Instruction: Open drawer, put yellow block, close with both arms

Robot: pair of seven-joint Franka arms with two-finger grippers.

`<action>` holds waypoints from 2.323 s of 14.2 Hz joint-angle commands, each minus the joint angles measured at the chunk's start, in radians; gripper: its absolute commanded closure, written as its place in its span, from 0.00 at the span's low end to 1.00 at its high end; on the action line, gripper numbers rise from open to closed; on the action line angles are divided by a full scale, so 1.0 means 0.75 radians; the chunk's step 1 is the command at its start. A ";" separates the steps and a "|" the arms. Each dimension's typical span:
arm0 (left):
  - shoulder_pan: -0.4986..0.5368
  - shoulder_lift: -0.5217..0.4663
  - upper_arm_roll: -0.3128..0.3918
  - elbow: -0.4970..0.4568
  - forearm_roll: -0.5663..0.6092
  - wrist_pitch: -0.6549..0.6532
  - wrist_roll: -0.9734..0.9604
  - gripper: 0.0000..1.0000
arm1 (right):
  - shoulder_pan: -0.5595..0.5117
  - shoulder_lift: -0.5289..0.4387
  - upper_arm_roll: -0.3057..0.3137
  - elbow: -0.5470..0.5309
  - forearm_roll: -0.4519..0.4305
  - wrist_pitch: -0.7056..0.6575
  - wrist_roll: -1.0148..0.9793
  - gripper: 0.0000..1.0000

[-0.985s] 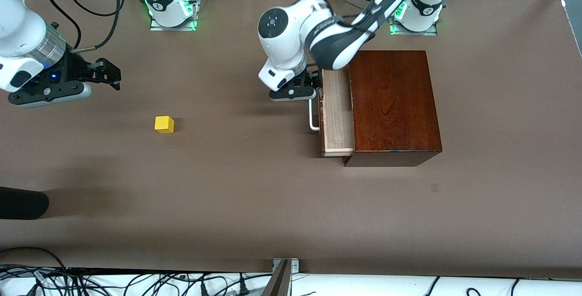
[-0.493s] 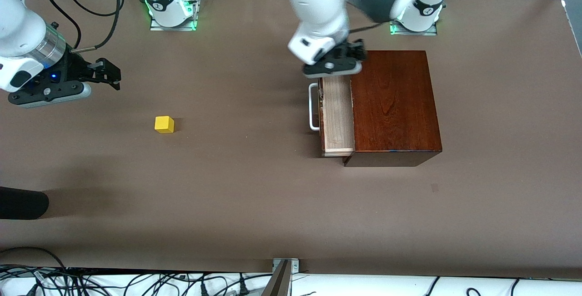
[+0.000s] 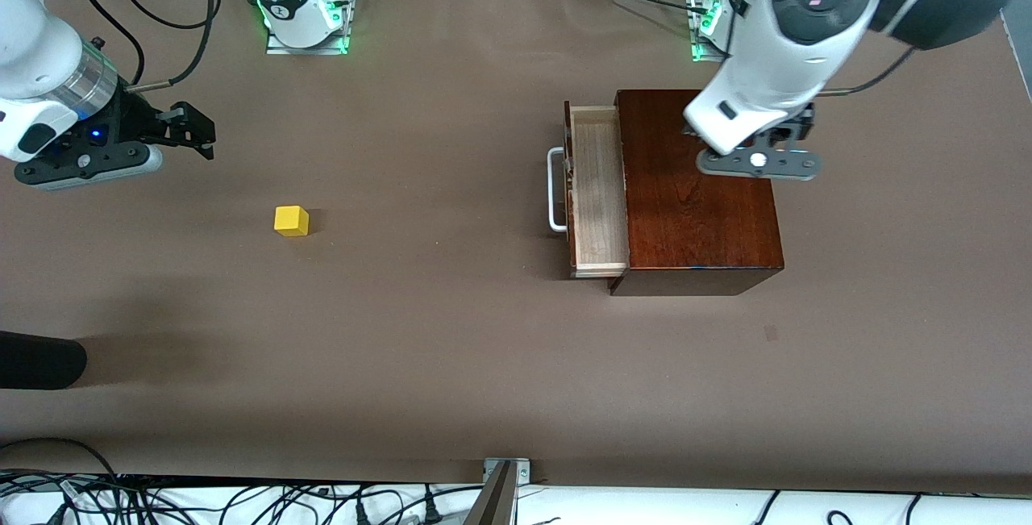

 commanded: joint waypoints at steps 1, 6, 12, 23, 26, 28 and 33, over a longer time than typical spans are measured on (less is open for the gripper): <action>0.034 -0.112 0.109 -0.056 -0.025 -0.026 0.244 0.00 | -0.011 0.071 0.000 0.042 0.054 0.012 -0.007 0.00; 0.022 -0.316 0.443 -0.243 -0.195 0.167 0.427 0.00 | -0.017 0.099 -0.002 0.038 0.042 0.006 -0.015 0.00; 0.007 -0.421 0.531 -0.379 -0.195 0.377 0.398 0.00 | -0.015 0.232 0.000 0.001 0.060 0.016 -0.011 0.00; 0.017 -0.393 0.515 -0.371 -0.199 0.356 0.384 0.00 | -0.094 0.263 -0.020 -0.557 0.201 0.662 0.018 0.00; 0.020 -0.391 0.515 -0.371 -0.199 0.358 0.386 0.00 | -0.094 0.255 -0.020 -0.723 0.248 0.879 0.018 0.00; 0.020 -0.390 0.513 -0.371 -0.199 0.356 0.386 0.00 | -0.094 0.259 -0.020 -0.807 0.254 0.996 0.020 0.00; 0.020 -0.390 0.513 -0.371 -0.199 0.356 0.386 0.00 | -0.094 0.322 -0.010 -0.868 0.277 1.117 0.022 0.00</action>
